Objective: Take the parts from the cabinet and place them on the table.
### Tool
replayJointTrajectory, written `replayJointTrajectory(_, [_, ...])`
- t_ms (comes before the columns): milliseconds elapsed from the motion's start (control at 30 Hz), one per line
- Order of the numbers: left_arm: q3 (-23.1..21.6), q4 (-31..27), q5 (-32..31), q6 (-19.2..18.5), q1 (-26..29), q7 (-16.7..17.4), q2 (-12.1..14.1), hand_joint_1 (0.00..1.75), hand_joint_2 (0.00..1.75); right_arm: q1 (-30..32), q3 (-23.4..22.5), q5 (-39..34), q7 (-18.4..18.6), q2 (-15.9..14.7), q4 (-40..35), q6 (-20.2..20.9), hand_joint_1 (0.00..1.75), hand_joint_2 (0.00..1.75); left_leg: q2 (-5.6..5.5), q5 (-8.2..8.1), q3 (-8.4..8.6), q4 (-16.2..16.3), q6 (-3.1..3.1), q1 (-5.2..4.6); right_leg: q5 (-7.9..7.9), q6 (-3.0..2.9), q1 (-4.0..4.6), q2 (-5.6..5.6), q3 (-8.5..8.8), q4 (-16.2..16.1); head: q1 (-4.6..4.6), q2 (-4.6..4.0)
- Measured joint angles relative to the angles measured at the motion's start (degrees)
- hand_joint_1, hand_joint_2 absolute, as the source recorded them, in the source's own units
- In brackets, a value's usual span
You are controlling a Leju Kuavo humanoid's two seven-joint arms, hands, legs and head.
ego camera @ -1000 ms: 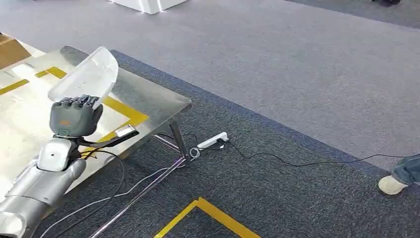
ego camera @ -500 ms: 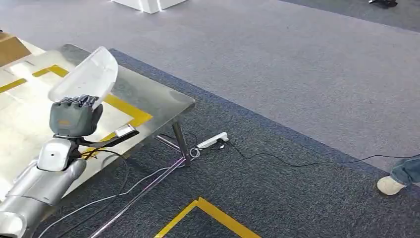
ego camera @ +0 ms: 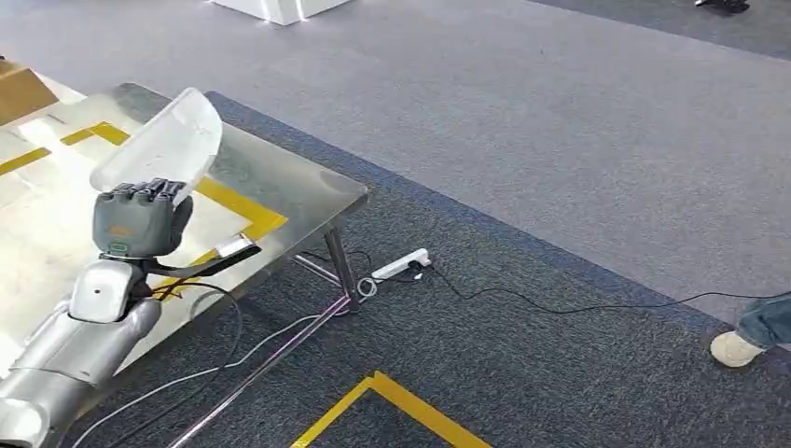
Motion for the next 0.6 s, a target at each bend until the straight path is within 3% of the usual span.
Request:
replayJointTrajectory(333, [0.0, -0.02, -0.2, 0.0, 0.03, 0.04, 0.37, 1.75, 1.75, 0.03, 0.0, -0.24, -0.02, 0.0, 0.0, -0.02, 0.0, 0.0, 0.0, -0.05, -0.02, 0.13, 0.07, -0.08, 0.04, 0.06, -0.08, 0.0, 0.04, -0.13, 0.0, 0.0])
replayJointTrajectory(500, [0.02, -0.02, 0.02, 0.0, 0.06, 0.07, 0.57, 1.75, 1.75, 0.14, 0.0, -0.33, -0.02, 0.0, 0.0, 0.0, 0.0, 0.0, 0.02, -0.22, 0.0, 0.36, 0.85, -0.49, 0.04, 0.89, -0.52, 0.15, 0.14, -0.36, -0.02, 0.0])
replayJointTrajectory(567, [0.04, -0.29, 0.02, 0.0, 0.05, 0.07, 0.61, 1.75, 1.75, 0.14, 0.0, -0.33, -0.02, 0.0, 0.0, 0.0, 0.0, 0.0, 0.3, 0.24, 0.48, -0.8, 1.55, -0.48, 0.21, 1.47, -0.47, 0.48, 0.47, -1.03, -0.02, 0.0])
replayJointTrajectory(600, [0.04, -0.44, 0.04, 0.0, 0.14, 0.07, 0.59, 1.75, 1.75, 0.19, 0.0, -0.33, -0.02, -0.04, 0.02, -0.02, 0.0, 0.0, 0.9, 1.12, 1.24, -1.79, 1.76, 0.02, -0.35, 1.45, -0.43, -0.52, 0.14, -0.54, 0.0, 0.0])
